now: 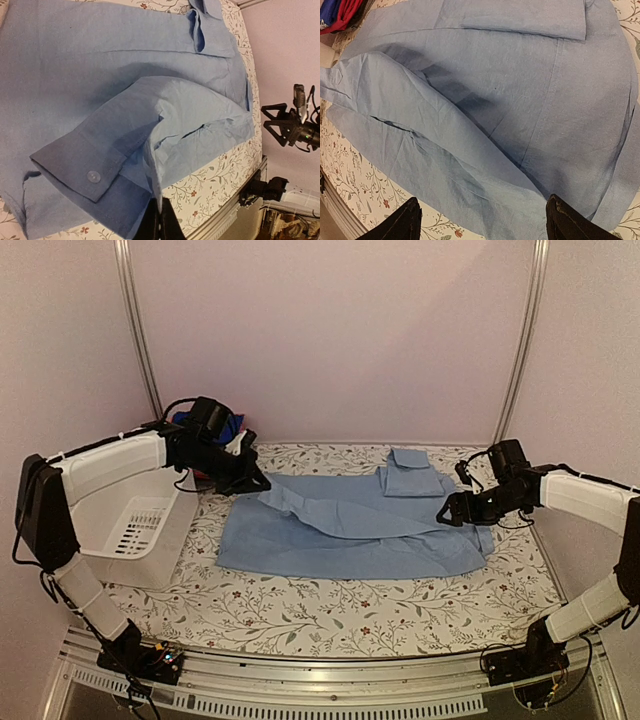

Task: Fold and stack the mixed laundry pile
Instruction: Adjust the 1/3-folded shirt at the center of the board.

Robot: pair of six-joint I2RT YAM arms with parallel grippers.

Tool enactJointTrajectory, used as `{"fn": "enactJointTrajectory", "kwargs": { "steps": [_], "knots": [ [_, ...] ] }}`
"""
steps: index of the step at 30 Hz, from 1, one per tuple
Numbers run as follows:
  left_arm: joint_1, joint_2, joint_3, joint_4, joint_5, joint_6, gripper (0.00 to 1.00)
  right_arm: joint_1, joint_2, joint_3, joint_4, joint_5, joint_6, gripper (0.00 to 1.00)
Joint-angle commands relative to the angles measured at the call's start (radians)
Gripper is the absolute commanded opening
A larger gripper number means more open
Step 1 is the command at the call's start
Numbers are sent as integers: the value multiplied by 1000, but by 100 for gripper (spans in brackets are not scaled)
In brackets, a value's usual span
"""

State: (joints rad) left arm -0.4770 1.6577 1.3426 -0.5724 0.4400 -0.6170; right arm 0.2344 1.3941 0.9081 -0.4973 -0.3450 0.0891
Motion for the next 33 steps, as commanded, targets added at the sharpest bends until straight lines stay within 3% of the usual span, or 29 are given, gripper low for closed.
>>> {"fn": "enactJointTrajectory", "kwargs": {
  "steps": [1, 6, 12, 15, 19, 26, 29, 33],
  "knots": [
    [61, -64, -45, -113, 46, 86, 0, -2, -27, -23, 0, 8, 4, 84],
    [90, -81, -17, -28, 166, 40, 0, 33, -45, -26, 21, 5, -33, 85],
    [23, 83, 219, 14, 193, -4, 0, 83, -236, -130, 205, 28, 0, 84],
    [-1, 180, 355, 18, 178, -25, 0, 87, -324, -165, 269, -5, 22, 77],
    [-13, 267, 514, 40, 185, -55, 0, 118, -402, -236, 343, -65, 61, 58],
    [-18, 419, 818, 65, 213, -110, 0, 327, -256, -245, 466, 81, 95, 42],
    [-29, 473, 912, 101, 247, -137, 0, 358, -183, -252, 544, 159, 105, 34],
    [-48, 507, 942, 147, 290, -169, 0, 364, -48, -234, 641, 231, 86, 31]
  ]
}}
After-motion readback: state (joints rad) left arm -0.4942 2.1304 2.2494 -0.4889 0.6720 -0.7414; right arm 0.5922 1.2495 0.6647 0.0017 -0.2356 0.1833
